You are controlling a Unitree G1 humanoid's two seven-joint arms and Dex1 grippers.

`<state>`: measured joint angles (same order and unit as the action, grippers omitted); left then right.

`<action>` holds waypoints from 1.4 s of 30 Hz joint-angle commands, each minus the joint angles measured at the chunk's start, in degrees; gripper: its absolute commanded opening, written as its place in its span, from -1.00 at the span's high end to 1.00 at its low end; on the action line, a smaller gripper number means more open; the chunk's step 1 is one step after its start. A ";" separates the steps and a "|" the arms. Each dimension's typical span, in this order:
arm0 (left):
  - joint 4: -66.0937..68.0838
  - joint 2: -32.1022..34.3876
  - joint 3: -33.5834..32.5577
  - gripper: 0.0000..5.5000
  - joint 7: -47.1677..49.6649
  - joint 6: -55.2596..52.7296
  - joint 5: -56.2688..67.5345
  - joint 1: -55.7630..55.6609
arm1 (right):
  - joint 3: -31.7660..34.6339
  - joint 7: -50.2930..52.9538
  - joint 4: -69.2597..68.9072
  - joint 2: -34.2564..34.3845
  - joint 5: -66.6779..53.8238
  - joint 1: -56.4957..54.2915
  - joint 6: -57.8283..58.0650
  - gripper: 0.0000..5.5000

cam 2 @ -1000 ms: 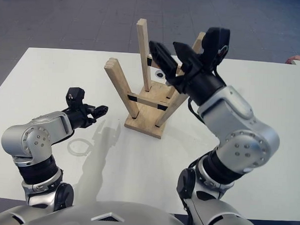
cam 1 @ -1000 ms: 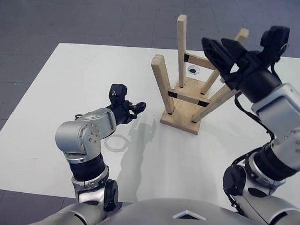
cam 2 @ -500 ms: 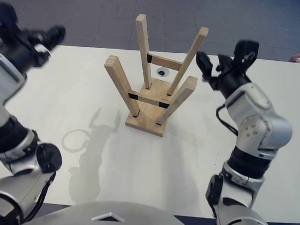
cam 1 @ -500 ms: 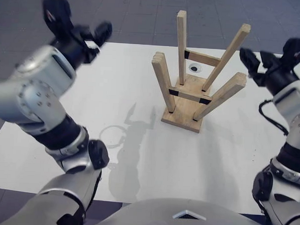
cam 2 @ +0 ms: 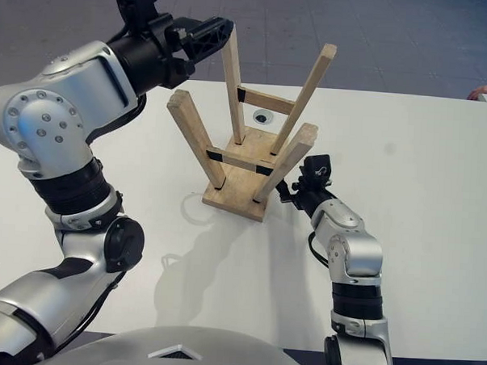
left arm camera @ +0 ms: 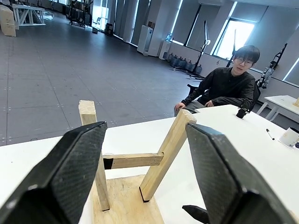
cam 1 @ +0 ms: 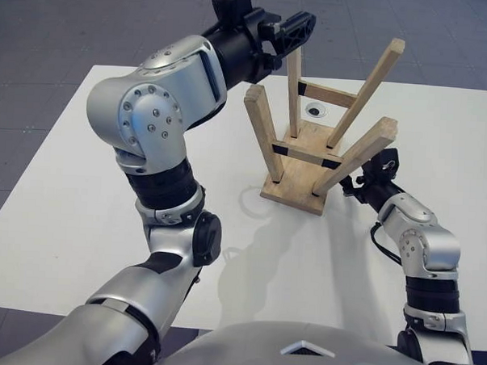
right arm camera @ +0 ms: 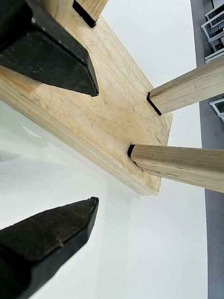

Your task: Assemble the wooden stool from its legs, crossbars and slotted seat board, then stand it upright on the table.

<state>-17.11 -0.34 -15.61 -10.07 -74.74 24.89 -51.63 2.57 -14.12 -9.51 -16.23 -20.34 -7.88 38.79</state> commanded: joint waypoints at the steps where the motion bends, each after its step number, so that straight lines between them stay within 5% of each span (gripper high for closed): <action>1: 1.13 5.08 -1.49 -0.14 2.74 9.00 -2.35 -10.44 | -0.37 -0.81 0.49 0.10 0.90 0.60 -0.78 -0.45; 6: 1.61 8.35 -6.54 -0.14 5.52 13.75 0.84 -22.83 | -0.68 -1.20 0.56 0.08 1.43 1.26 -1.02 -0.45; 8: 0.20 3.56 -4.03 -0.14 6.64 8.68 2.73 -13.93 | -0.63 -1.45 0.40 -0.06 1.57 1.26 -0.85 -0.45; 12: -5.02 -1.23 15.43 -0.14 6.09 1.52 3.53 23.60 | 0.01 -1.41 -0.53 -0.42 1.46 0.86 0.06 -0.45; 15: -5.72 -0.92 16.98 -0.14 6.26 1.84 2.96 30.40 | 0.31 -1.10 -1.43 -0.40 1.26 0.90 0.44 -0.45; 27: -4.11 3.10 -2.88 -0.14 8.35 7.41 10.95 -2.61 | -0.47 -1.64 -0.33 -0.18 2.10 1.09 -0.48 -0.45; 31: -3.53 13.15 -11.99 -0.14 10.98 7.27 13.96 -16.44 | -4.86 -4.81 -2.70 -0.75 2.20 -1.05 1.66 -0.45; 36: -1.55 28.33 -13.54 -0.14 11.74 9.85 7.35 -16.49 | -18.09 -13.11 -14.99 5.28 -5.59 -15.04 11.00 -0.45; 39: -0.69 29.70 -13.89 -0.14 11.86 9.95 6.47 -14.55 | -17.68 -11.38 -12.87 10.88 -6.99 -20.40 10.47 -0.45; 42: -2.40 30.77 -14.37 -0.14 9.89 8.94 7.27 -9.46 | -16.13 -12.00 -12.85 7.30 -6.05 -17.75 9.84 -0.45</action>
<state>-18.58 29.62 -29.70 1.25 -64.74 31.40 -65.49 -15.40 -25.69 -22.49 -5.40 -27.21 -27.85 48.64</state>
